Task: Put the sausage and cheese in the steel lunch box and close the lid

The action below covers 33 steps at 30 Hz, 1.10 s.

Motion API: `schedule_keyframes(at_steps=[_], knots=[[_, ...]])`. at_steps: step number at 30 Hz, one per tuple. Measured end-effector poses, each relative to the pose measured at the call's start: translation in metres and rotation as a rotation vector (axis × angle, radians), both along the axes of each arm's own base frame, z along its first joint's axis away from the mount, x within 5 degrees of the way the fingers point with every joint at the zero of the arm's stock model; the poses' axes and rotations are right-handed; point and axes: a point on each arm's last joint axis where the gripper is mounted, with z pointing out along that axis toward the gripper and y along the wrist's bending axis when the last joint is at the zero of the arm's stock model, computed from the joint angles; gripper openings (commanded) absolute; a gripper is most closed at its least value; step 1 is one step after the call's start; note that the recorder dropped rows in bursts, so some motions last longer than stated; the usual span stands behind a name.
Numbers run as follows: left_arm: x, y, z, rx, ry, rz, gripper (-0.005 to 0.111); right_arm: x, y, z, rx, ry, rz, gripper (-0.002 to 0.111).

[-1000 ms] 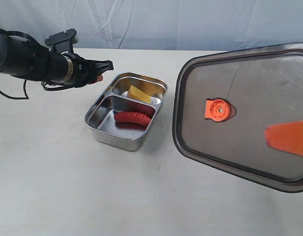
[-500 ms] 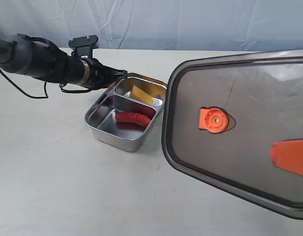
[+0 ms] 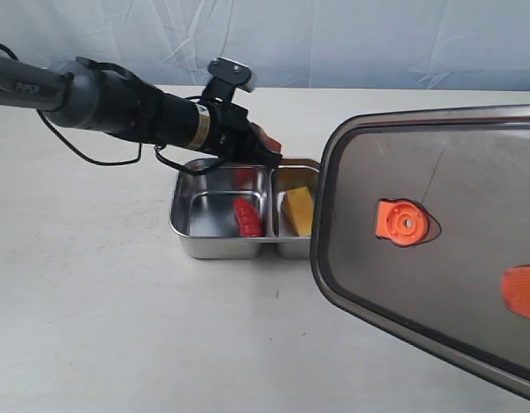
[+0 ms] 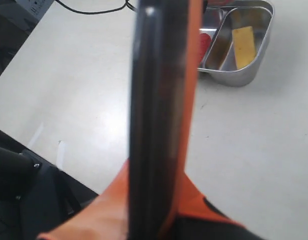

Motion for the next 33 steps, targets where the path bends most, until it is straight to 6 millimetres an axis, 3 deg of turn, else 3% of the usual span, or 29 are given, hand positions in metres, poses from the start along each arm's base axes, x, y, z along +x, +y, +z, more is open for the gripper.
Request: schedule_keyframes(at_steps=[6, 9, 13, 19, 23, 26, 33], knots=[[-0.015, -0.019, -0.002, 0.006, 0.002, -0.105, 0.002, 0.000, -0.001, 0.000, -0.005, 0.000, -0.007, -0.001], [-0.011, -0.015, -0.001, 0.020, 0.011, -0.028, 0.002, 0.001, -0.001, 0.000, 0.001, -0.008, -0.017, -0.001], [0.000, -0.003, 0.026, 0.001, -0.013, 0.125, 0.002, 0.005, -0.001, 0.003, 0.015, -0.039, -0.045, -0.001], [0.012, 0.037, 0.085, -0.189, 0.064, 0.363, 0.003, 0.029, 0.001, 0.002, 0.020, -0.031, -0.108, -0.001], [0.011, 0.068, 0.112, -0.310, 0.163, 0.338, 0.011, 0.059, 0.008, -0.007, 0.003, 0.019, -0.112, -0.001], [0.009, 0.096, 0.123, -0.366, 0.216, 0.274, 0.018, 0.083, 0.018, -0.013, 0.049, 0.048, -0.067, -0.001], [0.009, 0.169, 0.127, -0.475, 0.310, 0.233, 0.032, 0.141, 0.045, -0.040, 0.198, 0.148, 0.051, -0.001]])
